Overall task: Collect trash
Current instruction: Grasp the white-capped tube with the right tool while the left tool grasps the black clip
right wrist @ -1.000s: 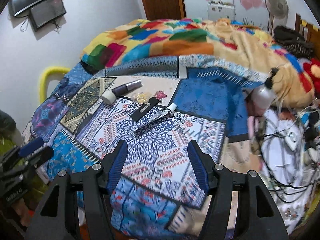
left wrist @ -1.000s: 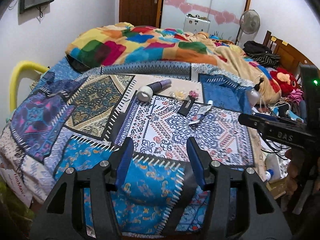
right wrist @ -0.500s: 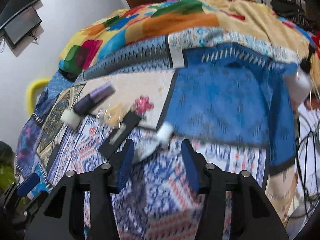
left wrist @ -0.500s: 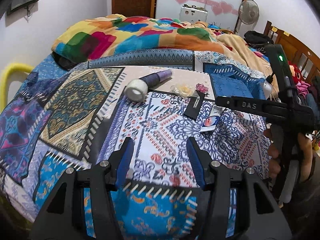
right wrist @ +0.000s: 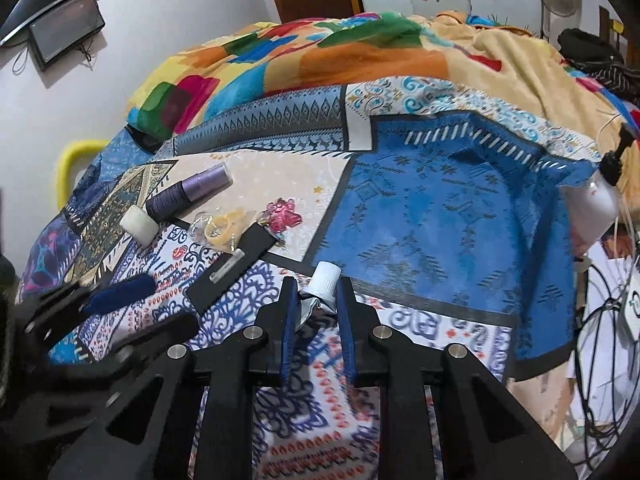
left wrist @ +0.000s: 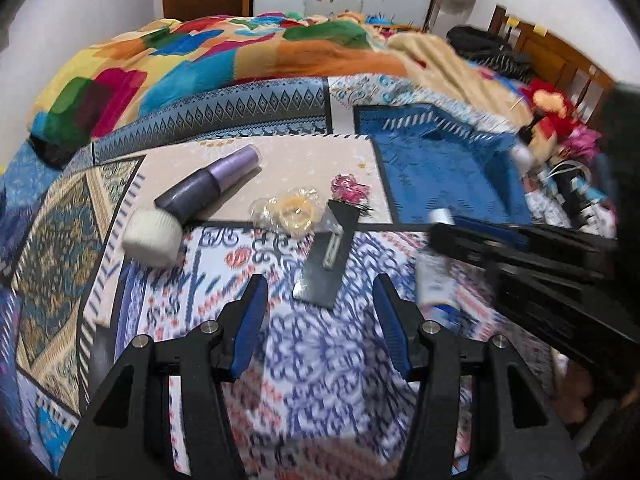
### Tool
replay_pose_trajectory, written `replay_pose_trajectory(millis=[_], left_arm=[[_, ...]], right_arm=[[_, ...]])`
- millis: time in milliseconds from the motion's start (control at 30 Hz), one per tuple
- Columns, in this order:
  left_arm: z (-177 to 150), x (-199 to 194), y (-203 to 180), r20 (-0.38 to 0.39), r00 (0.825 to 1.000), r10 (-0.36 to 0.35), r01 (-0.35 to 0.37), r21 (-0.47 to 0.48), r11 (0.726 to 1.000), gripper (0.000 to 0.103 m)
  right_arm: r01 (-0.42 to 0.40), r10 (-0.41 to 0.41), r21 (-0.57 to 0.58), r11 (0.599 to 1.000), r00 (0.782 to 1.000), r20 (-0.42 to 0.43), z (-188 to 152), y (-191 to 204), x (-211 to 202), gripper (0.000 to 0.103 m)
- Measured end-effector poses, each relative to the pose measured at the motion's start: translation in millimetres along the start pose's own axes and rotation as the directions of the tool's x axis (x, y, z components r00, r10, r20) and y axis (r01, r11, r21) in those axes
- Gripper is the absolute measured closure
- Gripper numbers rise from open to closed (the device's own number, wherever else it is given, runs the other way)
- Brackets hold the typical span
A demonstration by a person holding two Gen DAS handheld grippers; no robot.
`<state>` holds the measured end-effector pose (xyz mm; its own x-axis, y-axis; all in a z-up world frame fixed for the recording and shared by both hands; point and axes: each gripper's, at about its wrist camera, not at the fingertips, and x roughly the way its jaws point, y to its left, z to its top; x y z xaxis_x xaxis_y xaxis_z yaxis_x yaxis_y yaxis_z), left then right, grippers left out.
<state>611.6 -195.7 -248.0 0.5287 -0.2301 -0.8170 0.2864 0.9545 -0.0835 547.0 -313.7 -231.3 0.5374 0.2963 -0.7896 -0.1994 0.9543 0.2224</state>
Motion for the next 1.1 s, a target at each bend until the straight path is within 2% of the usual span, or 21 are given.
replay_pose_trajectory(millis=[100,200,333,433,600,833,1100], left_arm=[[6,13,-3,-0.019,1.0,0.011,-0.011,0.02,1.0,0.053],[7,16,-6,0.005,1.0,0.021,-0.021,0.026,0.999,0.057],[4,16,-10,0.024,0.999,0.045,-0.046,0.022,0.999,0.077],[0,11,-9,0.01,1.0,-0.016,0.016,0.001,1.0,0.078],[-14,-6,-12,-0.025,0.998,-0.065,0.064,-0.024,0.998,0.079],[-29,-56,-24,0.007,0.998,-0.057,0.057,-0.015,0.998,0.079],[-34,-131,-26,0.112,0.994,-0.012,0.017,-0.039,0.999,0.079]], right_arm=[[-0.003,0.003,-0.001,1.0,1.0,0.007,1,-6,-4,0.085],[-0.002,0.002,0.0,1.0,1.0,0.016,4,-8,-5,0.085],[-0.006,0.006,0.003,1.0,1.0,0.021,4,-9,-9,0.085],[-0.004,0.004,0.003,1.0,1.0,0.02,2,-9,-11,0.085],[0.008,-0.008,-0.009,1.0,1.0,0.022,-1,-8,-22,0.085],[0.021,-0.02,-0.031,0.999,0.999,0.042,0,1,-50,0.085],[0.017,-0.011,-0.057,0.998,0.994,0.106,6,25,-98,0.085]])
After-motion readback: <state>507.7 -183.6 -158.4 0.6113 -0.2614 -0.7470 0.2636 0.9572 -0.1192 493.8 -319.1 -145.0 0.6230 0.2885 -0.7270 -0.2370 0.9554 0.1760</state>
